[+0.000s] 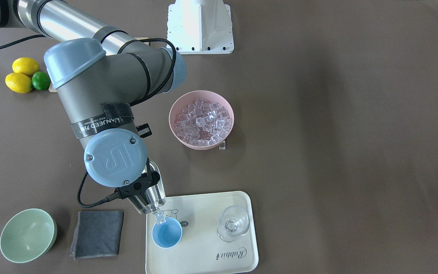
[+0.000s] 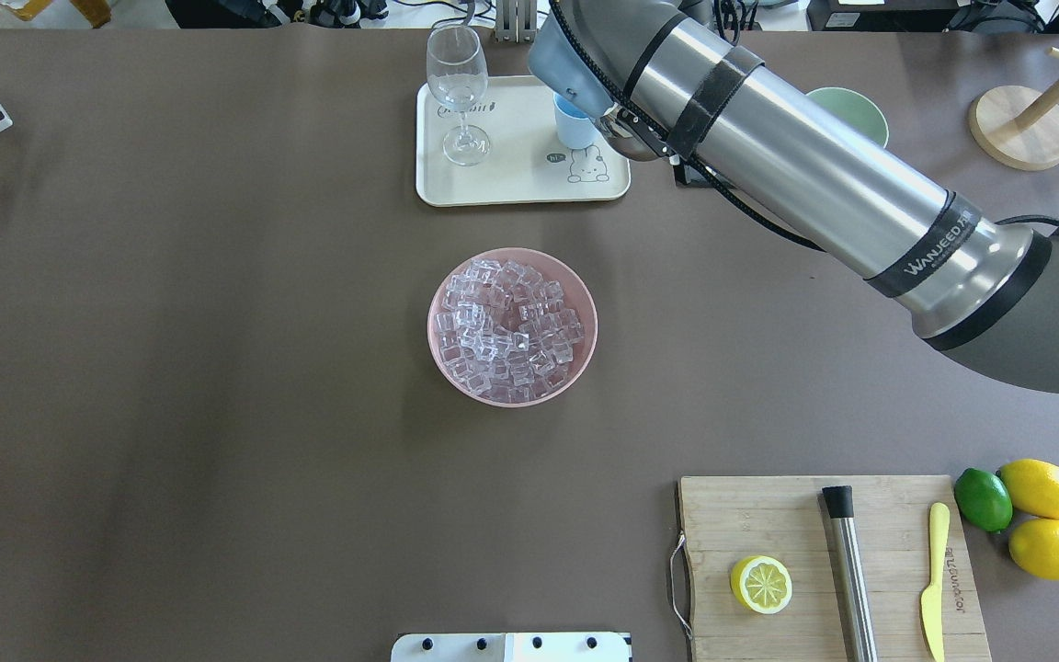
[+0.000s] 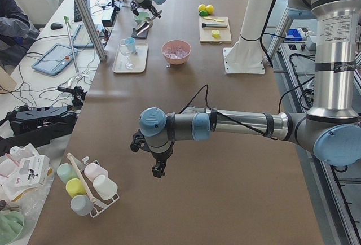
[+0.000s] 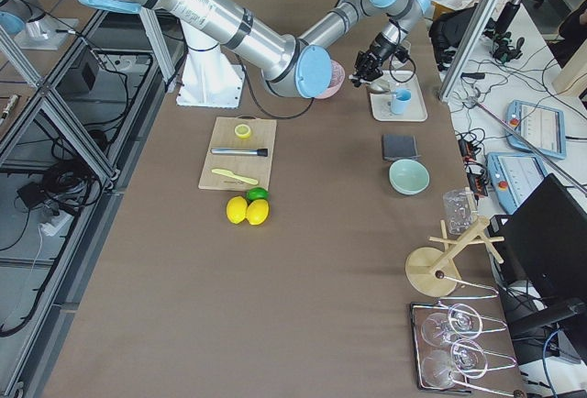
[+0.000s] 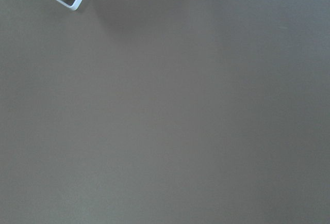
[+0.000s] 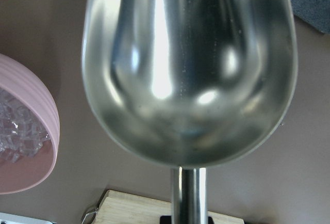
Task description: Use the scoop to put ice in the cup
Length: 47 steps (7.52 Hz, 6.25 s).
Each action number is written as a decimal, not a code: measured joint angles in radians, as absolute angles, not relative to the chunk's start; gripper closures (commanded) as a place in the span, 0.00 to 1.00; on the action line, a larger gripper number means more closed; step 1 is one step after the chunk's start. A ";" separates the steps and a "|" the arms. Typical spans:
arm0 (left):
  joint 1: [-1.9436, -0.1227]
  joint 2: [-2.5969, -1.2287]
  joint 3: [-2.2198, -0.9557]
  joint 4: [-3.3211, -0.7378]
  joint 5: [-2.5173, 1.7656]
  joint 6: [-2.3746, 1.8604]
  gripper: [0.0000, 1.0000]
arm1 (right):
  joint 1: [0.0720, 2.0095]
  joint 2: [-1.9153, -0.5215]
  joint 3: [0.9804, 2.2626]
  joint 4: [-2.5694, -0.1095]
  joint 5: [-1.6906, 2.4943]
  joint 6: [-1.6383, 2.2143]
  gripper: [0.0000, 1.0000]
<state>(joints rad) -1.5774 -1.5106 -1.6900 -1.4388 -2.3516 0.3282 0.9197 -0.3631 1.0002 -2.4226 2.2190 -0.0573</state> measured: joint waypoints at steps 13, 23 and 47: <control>-1.623 -1.506 -1.645 -1.519 -2.357 0.040 0.02 | 1.021 -1.021 1.813 -2.258 2.216 0.361 1.00; -1.607 -1.516 -1.657 -1.525 -2.357 0.035 0.02 | 0.756 -1.323 1.799 -1.777 2.162 0.763 1.00; -1.606 -1.518 -1.657 -1.528 -2.361 0.031 0.02 | 1.578 -1.497 1.593 -1.715 2.356 -0.081 0.00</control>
<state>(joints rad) -1.6061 -1.5183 -1.6572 -1.5278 -2.3607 0.0306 1.5784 -1.4971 1.5935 -1.7150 2.3561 -0.0813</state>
